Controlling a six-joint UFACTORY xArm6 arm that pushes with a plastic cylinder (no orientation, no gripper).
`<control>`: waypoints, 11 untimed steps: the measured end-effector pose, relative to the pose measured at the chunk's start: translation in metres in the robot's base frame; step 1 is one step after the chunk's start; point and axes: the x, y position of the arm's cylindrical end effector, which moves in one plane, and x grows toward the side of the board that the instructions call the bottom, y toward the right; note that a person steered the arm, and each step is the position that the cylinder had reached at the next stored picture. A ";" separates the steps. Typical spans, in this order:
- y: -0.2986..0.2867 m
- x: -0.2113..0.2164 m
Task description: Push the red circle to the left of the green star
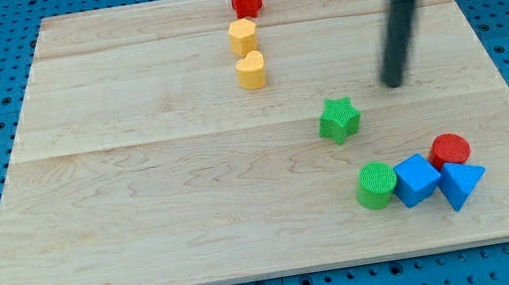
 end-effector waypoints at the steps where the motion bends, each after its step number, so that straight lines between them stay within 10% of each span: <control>1: 0.055 0.084; 2: 0.037 0.135; 11: -0.270 0.043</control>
